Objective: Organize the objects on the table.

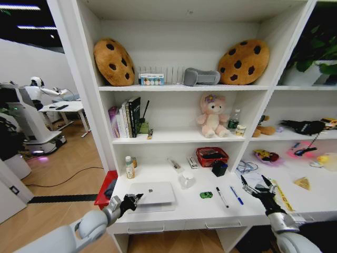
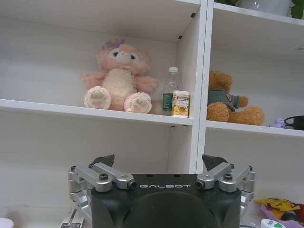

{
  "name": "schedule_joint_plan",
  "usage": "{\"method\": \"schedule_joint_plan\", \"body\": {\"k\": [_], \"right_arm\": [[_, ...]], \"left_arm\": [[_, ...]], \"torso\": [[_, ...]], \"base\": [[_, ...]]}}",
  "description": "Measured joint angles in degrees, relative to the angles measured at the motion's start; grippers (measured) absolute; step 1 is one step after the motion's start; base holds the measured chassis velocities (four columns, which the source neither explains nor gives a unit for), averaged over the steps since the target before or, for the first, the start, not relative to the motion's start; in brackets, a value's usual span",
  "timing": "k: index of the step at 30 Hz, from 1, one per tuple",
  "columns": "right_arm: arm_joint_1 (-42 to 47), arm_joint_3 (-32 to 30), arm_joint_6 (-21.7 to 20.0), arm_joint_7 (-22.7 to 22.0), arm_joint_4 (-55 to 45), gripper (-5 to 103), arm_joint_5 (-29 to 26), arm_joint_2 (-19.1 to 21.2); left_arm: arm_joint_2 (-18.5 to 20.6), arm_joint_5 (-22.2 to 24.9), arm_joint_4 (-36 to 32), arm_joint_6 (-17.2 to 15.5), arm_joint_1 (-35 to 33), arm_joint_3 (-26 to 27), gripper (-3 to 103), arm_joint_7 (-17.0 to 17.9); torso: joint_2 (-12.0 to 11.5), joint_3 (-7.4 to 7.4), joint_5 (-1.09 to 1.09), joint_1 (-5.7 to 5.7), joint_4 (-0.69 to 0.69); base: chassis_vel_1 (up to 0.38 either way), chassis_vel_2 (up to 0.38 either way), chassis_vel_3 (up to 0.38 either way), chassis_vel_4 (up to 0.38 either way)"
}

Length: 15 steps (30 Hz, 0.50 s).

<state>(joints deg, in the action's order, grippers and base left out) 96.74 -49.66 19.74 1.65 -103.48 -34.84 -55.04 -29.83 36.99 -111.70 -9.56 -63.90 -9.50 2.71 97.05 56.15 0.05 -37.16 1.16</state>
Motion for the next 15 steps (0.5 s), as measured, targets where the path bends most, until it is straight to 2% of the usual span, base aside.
{"method": "schedule_joint_plan", "body": {"k": [1,3,5,6,7,8,11,12,13,14,15], "right_arm": [[0.0,0.0,0.0,0.0,0.0,100,0.0,0.0],[0.22,-0.04,-0.06,-0.08,-0.18,100,0.22,-0.01],[0.22,-0.04,-0.1,-0.14,-0.23,100,0.3,-0.01],[0.19,-0.04,-0.18,-0.2,-0.35,100,0.36,-0.01],[0.11,0.03,-0.28,-0.22,-0.44,100,0.45,-0.01],[0.11,0.03,-0.28,-0.22,-0.44,100,0.45,-0.01],[-0.09,0.44,-0.3,-0.22,-0.45,100,0.62,-0.2],[-0.09,0.44,-0.3,-0.22,-0.45,100,0.62,-0.2],[0.01,0.49,-0.28,-0.22,-0.42,100,0.73,-0.43],[0.01,0.49,-0.28,-0.22,-0.42,100,0.73,-0.43],[0.2,0.51,-0.21,-0.22,-0.38,100,0.79,-0.5]], "left_arm": [[0.0,0.0,0.0,0.0,0.0,0.0,0,0.0],[-1.01,-1.06,-0.47,0.33,-3.78,4.47,0,-0.01],[-1.46,-1.47,-0.68,0.39,-5.16,6.41,0,0.15],[-2.04,-1.51,-1.08,0.39,-6.65,8.52,-3,0.6],[-2.91,-1.01,-1.53,0.34,-8.45,11.26,1,1.17],[-2.91,-1.01,-1.53,0.34,-8.45,11.26,1,1.17],[-5.9,-0.72,-2.2,0.92,-13.04,17.98,18,2.06],[-5.9,-0.72,-2.2,0.92,-13.04,17.98,18,2.06],[-8.02,-0.52,-2.55,1.15,-15.41,21.66,24,2.26],[-8.02,-0.52,-2.55,1.15,-15.41,21.66,24,2.26],[-9.17,-0.43,-2.79,1.24,-16.36,23.63,28,2.45]], "torso": [[0.0,0.0,0.0,0.0,0.0],[0.0,0.0,0.0,0.0,0.02],[0.0,0.0,-0.01,0.0,0.01],[0.0,0.0,0.01,0.0,0.02],[0.0,0.0,0.0,0.0,0.01],[0.0,0.0,0.0,0.0,0.01],[0.0,0.0,0.01,-0.01,0.01],[0.0,0.0,0.01,-0.01,0.01],[0.0,0.0,-0.01,-0.01,0.0],[0.0,0.0,-0.01,-0.01,0.0],[0.0,0.0,0.0,-0.01,0.0]], "base": [[0.0,0.0,0.0,0.0],[0.0,0.0,0.0,0.0],[0.0,0.0,0.0,0.0],[0.0,0.0,0.0,0.0],[0.0,0.0,0.0,0.0],[0.0,0.0,0.0,0.0],[0.0,0.0,0.0,0.0],[0.0,0.0,0.0,0.0],[0.0,0.0,0.0,0.0],[0.0,0.0,0.0,0.0],[0.0,0.0,0.0,0.0]]}}
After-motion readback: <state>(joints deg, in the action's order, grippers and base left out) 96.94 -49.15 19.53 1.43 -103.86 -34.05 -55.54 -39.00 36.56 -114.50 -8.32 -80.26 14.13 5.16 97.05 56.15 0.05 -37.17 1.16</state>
